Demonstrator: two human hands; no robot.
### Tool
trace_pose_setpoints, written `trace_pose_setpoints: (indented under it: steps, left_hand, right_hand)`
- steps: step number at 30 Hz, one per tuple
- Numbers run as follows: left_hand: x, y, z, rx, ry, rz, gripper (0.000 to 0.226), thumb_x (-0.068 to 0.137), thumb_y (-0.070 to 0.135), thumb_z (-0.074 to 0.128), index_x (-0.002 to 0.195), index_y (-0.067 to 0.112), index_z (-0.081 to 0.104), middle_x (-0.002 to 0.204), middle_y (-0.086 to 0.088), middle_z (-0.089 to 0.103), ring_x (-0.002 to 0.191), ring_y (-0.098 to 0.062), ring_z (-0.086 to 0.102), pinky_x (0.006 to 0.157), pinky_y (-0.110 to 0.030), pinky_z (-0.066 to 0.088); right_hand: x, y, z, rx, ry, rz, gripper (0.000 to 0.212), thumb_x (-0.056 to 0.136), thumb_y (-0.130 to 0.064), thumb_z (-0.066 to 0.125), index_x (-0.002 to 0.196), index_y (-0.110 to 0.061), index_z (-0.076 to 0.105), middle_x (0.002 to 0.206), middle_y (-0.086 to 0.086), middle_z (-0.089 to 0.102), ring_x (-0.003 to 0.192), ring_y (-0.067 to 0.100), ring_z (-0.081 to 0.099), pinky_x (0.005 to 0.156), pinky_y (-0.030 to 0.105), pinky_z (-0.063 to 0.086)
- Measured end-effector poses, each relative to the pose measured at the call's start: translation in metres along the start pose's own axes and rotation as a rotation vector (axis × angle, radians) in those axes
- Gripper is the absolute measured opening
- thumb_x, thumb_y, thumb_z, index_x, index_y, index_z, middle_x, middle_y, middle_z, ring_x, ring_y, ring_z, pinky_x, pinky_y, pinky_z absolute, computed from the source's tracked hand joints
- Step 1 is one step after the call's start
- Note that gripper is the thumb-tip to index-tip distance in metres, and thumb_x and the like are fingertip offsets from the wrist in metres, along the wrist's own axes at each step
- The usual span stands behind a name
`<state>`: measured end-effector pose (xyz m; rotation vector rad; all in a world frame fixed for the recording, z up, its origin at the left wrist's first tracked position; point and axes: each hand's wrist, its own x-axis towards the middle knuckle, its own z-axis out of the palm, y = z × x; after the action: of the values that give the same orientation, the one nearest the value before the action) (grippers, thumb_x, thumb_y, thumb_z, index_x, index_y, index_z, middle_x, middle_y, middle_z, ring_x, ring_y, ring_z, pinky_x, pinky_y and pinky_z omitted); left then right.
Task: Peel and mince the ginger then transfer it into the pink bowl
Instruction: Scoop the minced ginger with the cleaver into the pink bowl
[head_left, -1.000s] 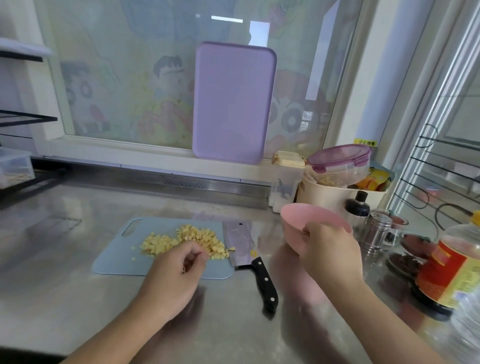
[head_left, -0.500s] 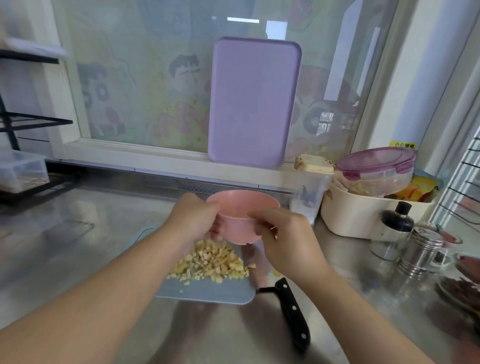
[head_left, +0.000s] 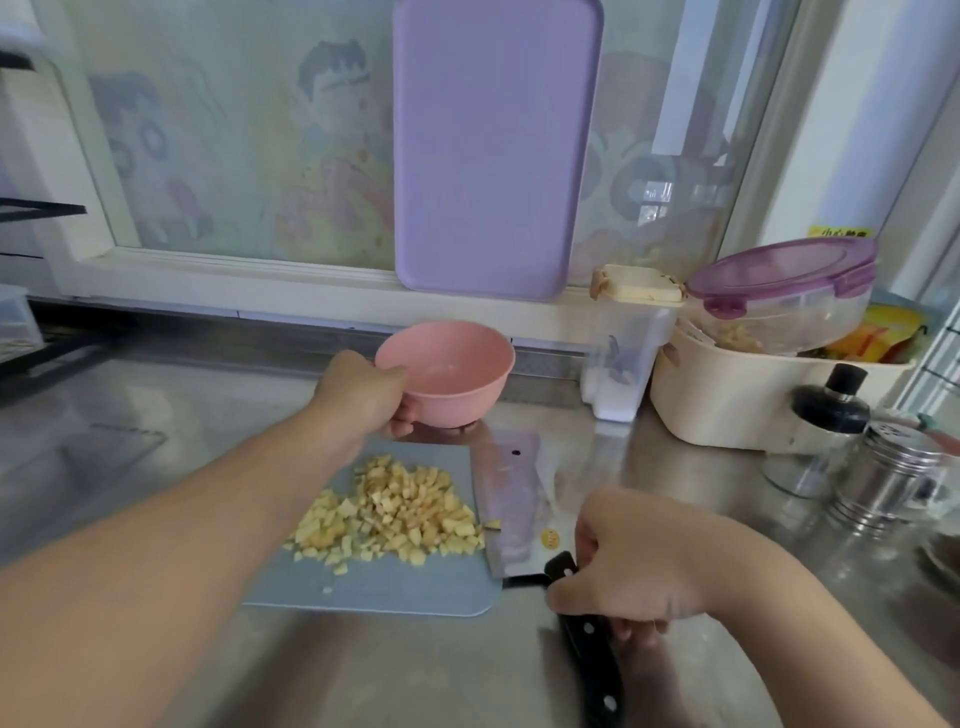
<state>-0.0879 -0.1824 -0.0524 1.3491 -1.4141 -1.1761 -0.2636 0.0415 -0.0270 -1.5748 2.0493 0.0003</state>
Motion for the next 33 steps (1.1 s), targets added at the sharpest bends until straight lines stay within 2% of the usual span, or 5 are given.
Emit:
trace_pose_setpoints:
  steps: [10,16,20,24,33]
  left_hand:
    - [-0.024,-0.002,-0.016,0.115,0.039,0.02,0.03,0.097,0.024,0.057,0.092,-0.001,0.071,0.076,-0.012,0.077,0.057,-0.022,0.061,0.055,-0.032,0.053]
    - [-0.085,-0.02,-0.035,0.5,0.027,0.46,0.009,0.096,0.028,0.064,0.105,0.03,0.066,0.102,0.014,0.065,0.098,-0.008,0.062,0.082,-0.028,0.047]
    - [-0.119,-0.04,-0.036,0.738,-0.191,0.57,0.047,0.101,0.05,0.057,0.145,0.035,0.053,0.15,0.018,0.039,0.143,-0.002,0.034,0.112,-0.017,0.024]
    - [-0.135,-0.053,-0.026,0.974,-0.248,0.479,0.078,0.099,0.073,0.035,0.165,0.04,0.009,0.171,0.016,-0.001,0.159,-0.011,0.0,0.128,-0.033,0.008]
    - [-0.121,-0.067,0.0,1.028,-0.166,0.453,0.084,0.099,0.074,0.026,0.166,0.029,0.004,0.175,-0.005,0.002,0.162,-0.024,0.002,0.13,-0.045,0.013]
  right_hand:
    - [0.006,-0.003,0.006,-0.001,0.206,0.084,0.029,0.07,-0.036,0.065,0.059,-0.018,0.045,0.05,-0.005,0.043,0.043,0.014,0.042,0.043,0.024,0.032]
    - [0.009,0.004,0.004,0.131,0.19,0.066,0.033,0.08,-0.032,0.076,0.105,-0.011,0.069,0.083,0.005,0.08,0.07,0.024,0.079,0.058,0.031,0.061]
    - [0.009,-0.003,0.009,0.204,0.191,0.035,0.031,0.082,-0.03,0.078,0.105,-0.01,0.071,0.085,0.007,0.08,0.068,0.024,0.077,0.044,0.02,0.05]
    - [0.008,-0.012,0.016,0.295,0.179,0.029,0.022,0.087,-0.025,0.076,0.095,-0.008,0.064,0.072,0.002,0.067,0.06,0.021,0.063,0.036,0.012,0.038]
    - [0.013,-0.032,0.034,0.4,0.107,-0.006,0.023,0.084,-0.015,0.069,0.101,-0.001,0.066,0.076,0.009,0.066,0.061,0.034,0.068,0.045,0.035,0.057]
